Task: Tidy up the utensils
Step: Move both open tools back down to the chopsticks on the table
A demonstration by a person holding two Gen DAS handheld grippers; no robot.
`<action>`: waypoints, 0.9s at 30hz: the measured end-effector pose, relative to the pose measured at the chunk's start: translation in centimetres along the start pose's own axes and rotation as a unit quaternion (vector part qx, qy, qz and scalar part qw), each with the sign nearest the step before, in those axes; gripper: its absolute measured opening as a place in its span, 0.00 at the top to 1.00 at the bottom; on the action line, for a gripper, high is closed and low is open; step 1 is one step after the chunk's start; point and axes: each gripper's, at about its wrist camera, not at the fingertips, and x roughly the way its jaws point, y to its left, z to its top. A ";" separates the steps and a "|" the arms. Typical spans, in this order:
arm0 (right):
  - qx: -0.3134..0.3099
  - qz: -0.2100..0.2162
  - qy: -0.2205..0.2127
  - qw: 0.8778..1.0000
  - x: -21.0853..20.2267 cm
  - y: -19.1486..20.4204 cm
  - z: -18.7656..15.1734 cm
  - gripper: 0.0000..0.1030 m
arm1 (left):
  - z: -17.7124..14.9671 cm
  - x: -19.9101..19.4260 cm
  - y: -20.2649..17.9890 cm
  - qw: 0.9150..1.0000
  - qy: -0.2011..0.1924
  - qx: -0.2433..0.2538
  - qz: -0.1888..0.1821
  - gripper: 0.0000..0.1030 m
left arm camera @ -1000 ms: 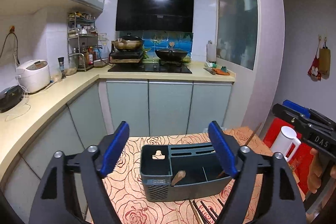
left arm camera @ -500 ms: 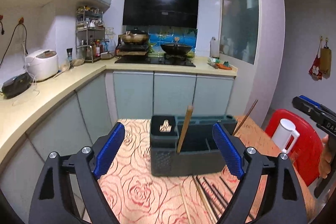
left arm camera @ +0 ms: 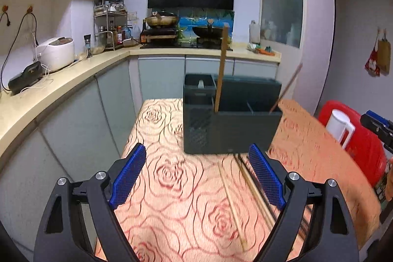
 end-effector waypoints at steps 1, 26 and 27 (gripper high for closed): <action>-0.002 -0.002 0.003 1.000 -0.1 0.1 -0.6 0.45 | -0.6 -0.1 -0.1 1.000 0.002 0.003 0.001 0.20; 0.014 -0.010 0.051 0.999 -1.2 -0.1 -7.4 0.45 | -11.2 3.6 -4.0 0.991 0.127 0.038 -0.036 0.33; 0.015 -0.010 0.051 0.999 -1.3 -0.2 -7.4 0.45 | -11.4 4.0 -4.2 0.989 0.136 0.039 -0.039 0.37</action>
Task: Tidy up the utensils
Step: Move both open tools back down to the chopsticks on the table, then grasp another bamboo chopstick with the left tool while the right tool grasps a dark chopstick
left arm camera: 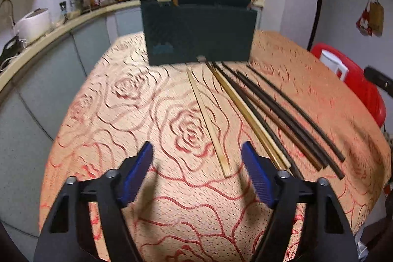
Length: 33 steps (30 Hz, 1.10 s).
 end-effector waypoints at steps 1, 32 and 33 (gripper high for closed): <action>0.001 0.000 0.000 1.000 0.0 -0.1 -0.1 0.45 | -0.2 0.3 -0.1 1.000 0.006 0.000 -0.002 0.39; -0.059 0.053 0.094 0.992 2.0 2.8 -6.3 0.64 | -0.9 1.2 0.2 1.000 0.020 0.008 0.005 0.81; -0.063 0.054 0.095 0.992 2.1 3.0 -6.3 0.65 | -0.9 1.2 0.2 1.000 0.020 0.008 0.006 0.81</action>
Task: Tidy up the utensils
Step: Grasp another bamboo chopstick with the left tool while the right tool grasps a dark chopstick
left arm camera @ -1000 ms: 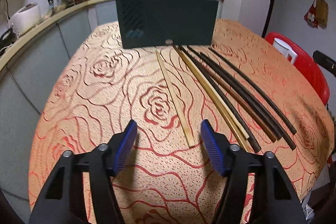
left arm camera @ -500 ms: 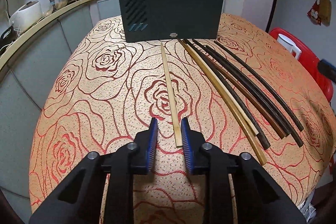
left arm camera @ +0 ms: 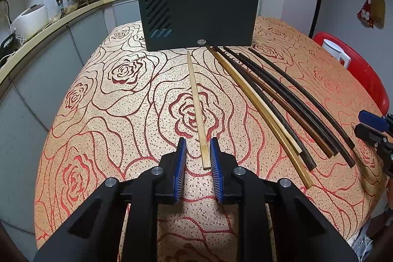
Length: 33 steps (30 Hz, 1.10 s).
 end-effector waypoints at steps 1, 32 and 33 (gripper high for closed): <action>-0.005 -0.001 0.003 1.000 0.2 0.2 -0.1 0.67 | 0.0 0.0 0.0 1.000 0.000 0.001 0.000 0.81; -0.014 0.008 0.016 1.000 1.9 0.9 -0.5 0.92 | 0.1 -0.1 0.0 1.000 -0.002 -0.001 0.002 0.94; -0.013 0.008 0.017 1.000 1.9 0.8 -0.5 0.92 | 0.1 -0.1 0.0 1.000 -0.002 -0.001 0.001 0.94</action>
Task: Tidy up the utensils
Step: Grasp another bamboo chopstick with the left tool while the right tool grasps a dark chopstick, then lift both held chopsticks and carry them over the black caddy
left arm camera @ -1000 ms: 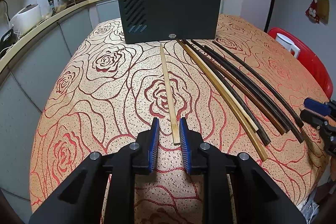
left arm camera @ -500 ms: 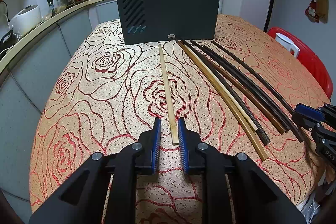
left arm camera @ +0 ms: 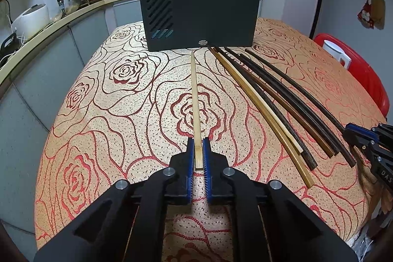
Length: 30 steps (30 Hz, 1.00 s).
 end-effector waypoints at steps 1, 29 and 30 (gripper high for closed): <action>0.001 0.000 0.001 1.000 0.0 -0.1 0.0 0.92 | 0.0 0.0 0.0 1.000 0.001 0.000 -0.001 0.94; 0.052 0.018 -0.145 0.988 -9.4 -4.2 8.4 0.92 | 6.0 -10.6 2.2 0.989 -0.151 0.000 0.000 0.94; 0.054 0.020 -0.148 0.987 -9.7 -4.4 8.9 0.92 | 6.6 -10.9 2.3 0.988 -0.155 0.001 0.000 0.94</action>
